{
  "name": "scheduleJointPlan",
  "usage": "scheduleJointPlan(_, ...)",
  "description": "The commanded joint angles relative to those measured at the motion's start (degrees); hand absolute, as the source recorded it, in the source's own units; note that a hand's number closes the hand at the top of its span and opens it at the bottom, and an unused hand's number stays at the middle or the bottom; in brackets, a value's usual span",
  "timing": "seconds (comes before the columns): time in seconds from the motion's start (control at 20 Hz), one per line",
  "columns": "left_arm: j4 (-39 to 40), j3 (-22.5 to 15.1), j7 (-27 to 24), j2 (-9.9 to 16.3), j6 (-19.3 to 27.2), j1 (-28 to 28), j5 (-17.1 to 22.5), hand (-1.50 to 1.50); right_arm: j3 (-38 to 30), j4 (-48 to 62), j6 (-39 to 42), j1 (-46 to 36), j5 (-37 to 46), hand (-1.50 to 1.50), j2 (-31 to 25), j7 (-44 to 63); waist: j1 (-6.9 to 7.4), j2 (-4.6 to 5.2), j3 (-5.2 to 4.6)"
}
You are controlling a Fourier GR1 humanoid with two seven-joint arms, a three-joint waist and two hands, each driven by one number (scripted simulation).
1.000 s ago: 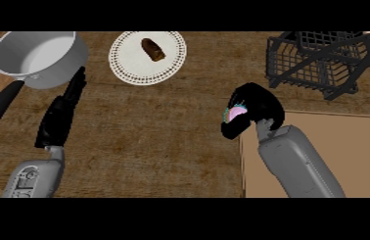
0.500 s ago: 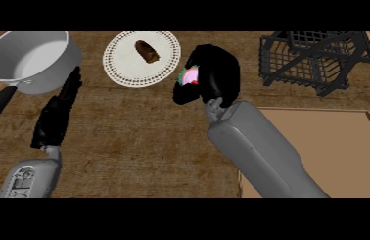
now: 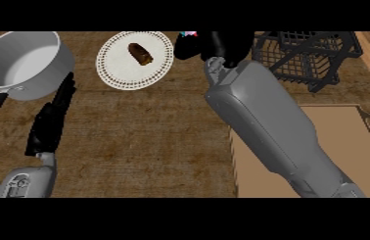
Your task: Pick the cupcake from the tray and place it in the tiered basket
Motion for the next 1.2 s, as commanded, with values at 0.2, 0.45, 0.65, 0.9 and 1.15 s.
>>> scheduleJointPlan(0.2,-3.77,1.24,1.62,1.31,-2.01,1.88,1.14,0.00,-8.17,-2.16,11.18,-4.58,-3.77,1.50,-5.01,-0.82,-0.62,-0.08,0.06)
scheduleJointPlan(0.45,-1.02,-0.89,0.73,-2.28,1.03,0.53,-1.49,0.00,-11.55,10.52,9.38,-9.69,-4.06,1.50,-7.66,-9.40,-0.07,0.30,0.02)
scheduleJointPlan(0.65,-0.06,0.30,0.40,-0.99,-0.10,-1.31,-0.93,0.00,-10.63,11.64,8.20,-4.23,-1.80,1.50,-11.46,-14.85,-0.62,0.26,0.03)
scheduleJointPlan(0.9,-0.06,1.26,0.35,-0.31,-1.13,-1.22,0.19,0.00,-10.35,24.02,7.98,-8.82,4.56,1.50,-18.51,-17.93,0.36,0.65,-0.02)
scheduleJointPlan(1.15,3.21,3.12,-3.03,1.14,-2.19,-1.11,0.80,0.00,-11.41,26.17,9.11,-7.93,5.73,1.50,-22.91,-22.37,-0.39,0.31,0.01)
